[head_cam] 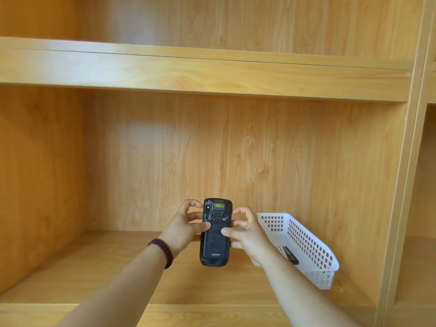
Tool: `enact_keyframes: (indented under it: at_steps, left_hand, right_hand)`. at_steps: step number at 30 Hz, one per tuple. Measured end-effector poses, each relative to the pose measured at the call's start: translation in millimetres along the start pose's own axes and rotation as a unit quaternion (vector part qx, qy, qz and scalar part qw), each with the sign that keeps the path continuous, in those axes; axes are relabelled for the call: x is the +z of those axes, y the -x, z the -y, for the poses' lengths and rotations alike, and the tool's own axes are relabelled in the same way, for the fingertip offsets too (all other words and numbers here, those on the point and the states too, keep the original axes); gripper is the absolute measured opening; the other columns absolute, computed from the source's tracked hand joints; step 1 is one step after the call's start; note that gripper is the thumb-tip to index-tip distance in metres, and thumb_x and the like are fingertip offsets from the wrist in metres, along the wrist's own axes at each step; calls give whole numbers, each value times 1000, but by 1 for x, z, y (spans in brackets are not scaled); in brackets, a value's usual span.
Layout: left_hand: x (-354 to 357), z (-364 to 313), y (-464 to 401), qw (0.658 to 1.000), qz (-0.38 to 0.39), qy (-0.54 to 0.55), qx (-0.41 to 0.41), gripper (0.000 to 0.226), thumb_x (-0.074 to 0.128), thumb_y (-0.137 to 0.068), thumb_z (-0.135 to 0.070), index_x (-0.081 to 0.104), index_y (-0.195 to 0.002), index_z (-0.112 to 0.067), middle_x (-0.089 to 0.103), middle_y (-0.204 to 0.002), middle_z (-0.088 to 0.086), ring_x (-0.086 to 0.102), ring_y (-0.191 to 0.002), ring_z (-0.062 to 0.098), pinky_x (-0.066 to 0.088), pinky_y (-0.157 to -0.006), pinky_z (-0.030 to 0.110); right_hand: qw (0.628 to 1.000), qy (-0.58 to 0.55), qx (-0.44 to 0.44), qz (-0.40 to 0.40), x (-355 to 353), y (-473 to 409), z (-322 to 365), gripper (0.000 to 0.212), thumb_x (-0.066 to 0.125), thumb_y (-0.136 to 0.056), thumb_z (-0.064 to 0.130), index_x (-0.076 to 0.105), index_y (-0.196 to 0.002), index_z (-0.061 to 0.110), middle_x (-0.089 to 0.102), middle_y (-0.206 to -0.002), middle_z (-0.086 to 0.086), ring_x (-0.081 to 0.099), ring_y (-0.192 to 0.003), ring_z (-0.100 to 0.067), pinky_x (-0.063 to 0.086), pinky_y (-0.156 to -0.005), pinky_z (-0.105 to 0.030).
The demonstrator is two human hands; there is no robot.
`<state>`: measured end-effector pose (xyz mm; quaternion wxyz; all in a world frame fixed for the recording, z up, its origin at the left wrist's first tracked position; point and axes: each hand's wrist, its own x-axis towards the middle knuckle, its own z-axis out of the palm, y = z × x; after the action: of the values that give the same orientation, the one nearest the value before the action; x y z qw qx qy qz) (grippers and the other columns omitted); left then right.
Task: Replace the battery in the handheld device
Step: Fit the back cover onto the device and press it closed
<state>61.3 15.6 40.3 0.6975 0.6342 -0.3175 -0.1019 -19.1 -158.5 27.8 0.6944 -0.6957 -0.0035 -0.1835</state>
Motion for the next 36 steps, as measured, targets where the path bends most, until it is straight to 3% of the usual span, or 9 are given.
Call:
enact_keyframes:
  at_steps: [2, 5, 10, 16, 19, 25, 30, 36]
  left_hand:
    - [0, 0, -1, 999, 3, -44, 19, 29, 65, -87, 6, 48, -98, -15, 68, -108, 12, 73, -85, 23, 61, -72, 37]
    - [-1, 1, -2, 993, 13, -109, 48, 20, 66, -88, 1, 55, -95, -14, 67, -106, 9, 72, -90, 29, 60, -80, 46]
    - [4, -6, -3, 988, 15, -139, 64, 16, 66, -87, 2, 61, -95, -12, 68, -103, 8, 73, -80, 16, 61, -70, 32]
    - [2, -17, -8, 974, 25, -217, 57, 19, 73, -83, -3, 61, -89, -17, 65, -97, 3, 73, -78, 14, 62, -72, 34]
    - [1, -18, -7, 975, 26, -215, 52, 19, 74, -82, -4, 60, -87, -16, 65, -96, 4, 73, -78, 15, 62, -71, 33]
    - [-3, -12, -4, 981, 1, -185, 56, 22, 76, -79, -1, 61, -83, -16, 69, -102, 14, 73, -87, 30, 62, -76, 45]
    - [-3, -8, -1, 984, -11, -170, 58, 21, 74, -81, 1, 60, -82, -14, 69, -106, 19, 73, -88, 29, 62, -73, 39]
    - [-4, -2, 1, 981, -4, -183, 60, 18, 71, -85, -3, 58, -88, -15, 67, -101, 6, 74, -85, 25, 61, -78, 41]
  right_hand:
    - [1000, -25, 7, -1, -1, 1, -2, 44, 69, -86, -4, 48, -116, 20, 67, -115, -17, 72, -91, -21, 58, -63, -30]
    - [998, -53, 17, 7, -2, 0, -4, 44, 66, -88, -4, 55, -126, 15, 68, -117, -12, 72, -98, -21, 60, -70, -31]
    - [994, -99, 24, 32, 0, 3, -2, 30, 60, -93, -2, 70, -111, 21, 70, -120, -10, 71, -103, -21, 57, -92, -46]
    - [993, -107, 30, 34, -1, 4, -2, 35, 61, -92, -3, 67, -122, 13, 69, -124, -13, 69, -110, -24, 58, -90, -47]
    - [994, -105, 28, 30, -1, 5, -2, 32, 62, -91, -2, 70, -115, 17, 70, -122, -12, 70, -109, -23, 59, -87, -45]
    - [994, -102, 27, 24, 3, 7, -1, 30, 62, -91, -2, 73, -109, 19, 73, -117, -9, 73, -102, -19, 60, -78, -38]
    - [995, -98, 30, 15, 8, 6, 0, 30, 63, -90, -2, 72, -111, 17, 74, -116, -7, 71, -105, -20, 60, -82, -39]
    - [995, -91, 31, 18, 9, 7, -1, 30, 63, -91, -1, 72, -109, 21, 74, -116, -7, 71, -104, -19, 58, -90, -44]
